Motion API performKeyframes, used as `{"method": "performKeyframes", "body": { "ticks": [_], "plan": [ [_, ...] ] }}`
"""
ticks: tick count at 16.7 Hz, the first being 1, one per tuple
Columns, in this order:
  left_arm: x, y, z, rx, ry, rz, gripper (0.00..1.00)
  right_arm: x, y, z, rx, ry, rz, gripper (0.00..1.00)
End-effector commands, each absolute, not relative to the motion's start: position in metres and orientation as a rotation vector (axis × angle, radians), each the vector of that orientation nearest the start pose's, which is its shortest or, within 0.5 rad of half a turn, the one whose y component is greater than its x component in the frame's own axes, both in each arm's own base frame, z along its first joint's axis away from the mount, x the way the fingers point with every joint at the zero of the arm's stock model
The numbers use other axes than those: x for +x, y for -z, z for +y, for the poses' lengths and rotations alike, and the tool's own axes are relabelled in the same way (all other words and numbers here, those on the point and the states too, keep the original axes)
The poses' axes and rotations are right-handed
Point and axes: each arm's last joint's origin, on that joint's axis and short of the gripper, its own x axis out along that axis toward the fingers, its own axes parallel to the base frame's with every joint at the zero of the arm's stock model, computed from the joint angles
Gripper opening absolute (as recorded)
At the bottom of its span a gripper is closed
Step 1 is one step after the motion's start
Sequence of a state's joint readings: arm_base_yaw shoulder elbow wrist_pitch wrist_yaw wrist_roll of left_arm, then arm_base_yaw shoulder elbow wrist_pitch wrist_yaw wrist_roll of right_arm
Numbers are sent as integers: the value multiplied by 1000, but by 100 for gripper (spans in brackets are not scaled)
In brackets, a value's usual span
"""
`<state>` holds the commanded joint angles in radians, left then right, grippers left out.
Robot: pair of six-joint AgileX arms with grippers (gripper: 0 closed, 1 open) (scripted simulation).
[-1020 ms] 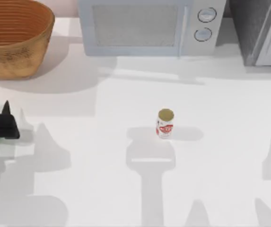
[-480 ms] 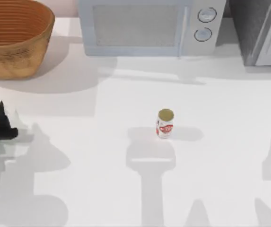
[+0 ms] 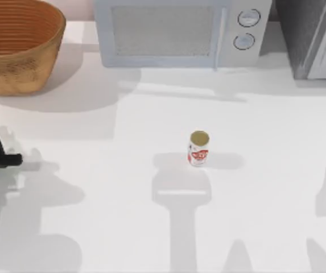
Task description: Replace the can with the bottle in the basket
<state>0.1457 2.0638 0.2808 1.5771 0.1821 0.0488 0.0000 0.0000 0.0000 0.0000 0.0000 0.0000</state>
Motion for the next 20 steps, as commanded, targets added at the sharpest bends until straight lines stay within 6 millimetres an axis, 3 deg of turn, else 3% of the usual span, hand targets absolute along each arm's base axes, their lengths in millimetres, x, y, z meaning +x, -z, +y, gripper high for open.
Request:
{"method": "performKeyframes", "body": {
  "ticks": [11, 15, 20],
  "plan": [
    [256, -67, 39, 9, -4, 174, 0, 106, -160, -1, 0, 0, 0, 100],
    [281, -102, 68, 37, -105, 76, 0, 106, -160, -1, 0, 0, 0, 100],
    [318, -169, 104, 65, -210, 13, 0, 106, -160, -1, 0, 0, 0, 100]
  ]
}}
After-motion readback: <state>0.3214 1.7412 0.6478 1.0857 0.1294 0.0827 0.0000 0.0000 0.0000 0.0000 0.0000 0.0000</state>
